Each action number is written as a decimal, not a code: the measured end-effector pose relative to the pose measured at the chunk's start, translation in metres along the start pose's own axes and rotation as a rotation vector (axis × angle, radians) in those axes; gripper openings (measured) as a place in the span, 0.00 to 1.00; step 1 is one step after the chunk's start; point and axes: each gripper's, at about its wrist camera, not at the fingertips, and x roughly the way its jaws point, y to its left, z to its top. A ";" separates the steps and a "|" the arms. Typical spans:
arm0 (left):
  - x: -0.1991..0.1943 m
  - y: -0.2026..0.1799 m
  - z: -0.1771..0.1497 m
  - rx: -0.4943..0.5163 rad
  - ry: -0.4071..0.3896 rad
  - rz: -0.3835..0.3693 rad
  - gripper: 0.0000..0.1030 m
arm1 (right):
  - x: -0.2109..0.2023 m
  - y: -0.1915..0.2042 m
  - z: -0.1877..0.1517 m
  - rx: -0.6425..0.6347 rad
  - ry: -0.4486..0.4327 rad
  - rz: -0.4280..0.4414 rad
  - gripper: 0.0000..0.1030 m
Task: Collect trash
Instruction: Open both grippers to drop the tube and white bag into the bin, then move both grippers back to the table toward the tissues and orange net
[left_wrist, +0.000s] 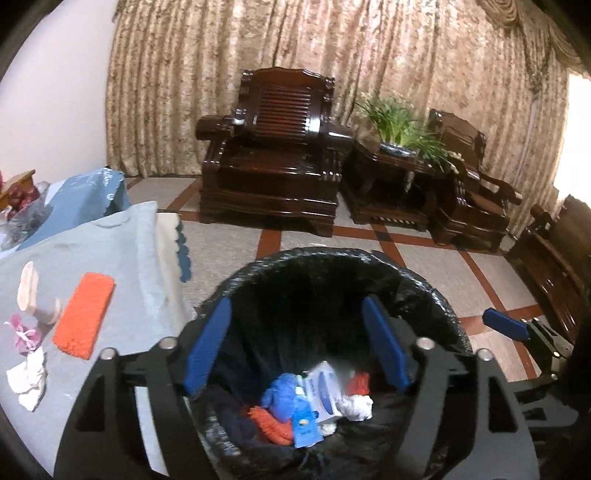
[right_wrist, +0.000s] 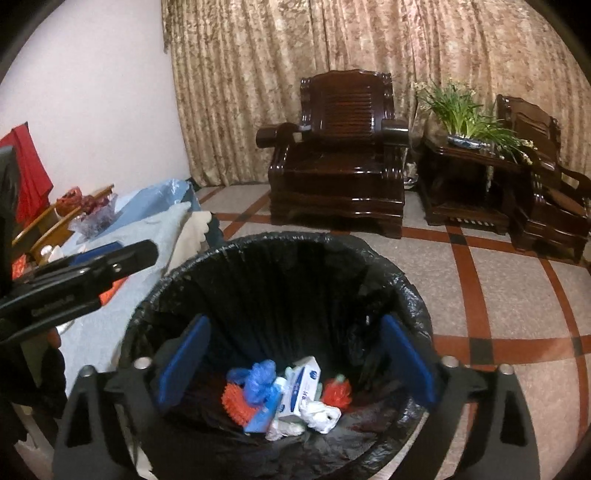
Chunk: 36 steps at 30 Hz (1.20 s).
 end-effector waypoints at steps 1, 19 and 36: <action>-0.004 0.005 0.000 -0.004 -0.005 0.012 0.79 | 0.000 0.002 0.000 0.004 0.000 0.003 0.94; -0.094 0.148 -0.028 -0.119 -0.070 0.296 0.85 | 0.016 0.111 0.016 -0.085 -0.008 0.176 0.94; -0.130 0.261 -0.059 -0.221 -0.039 0.508 0.85 | 0.073 0.231 0.019 -0.185 0.034 0.301 0.94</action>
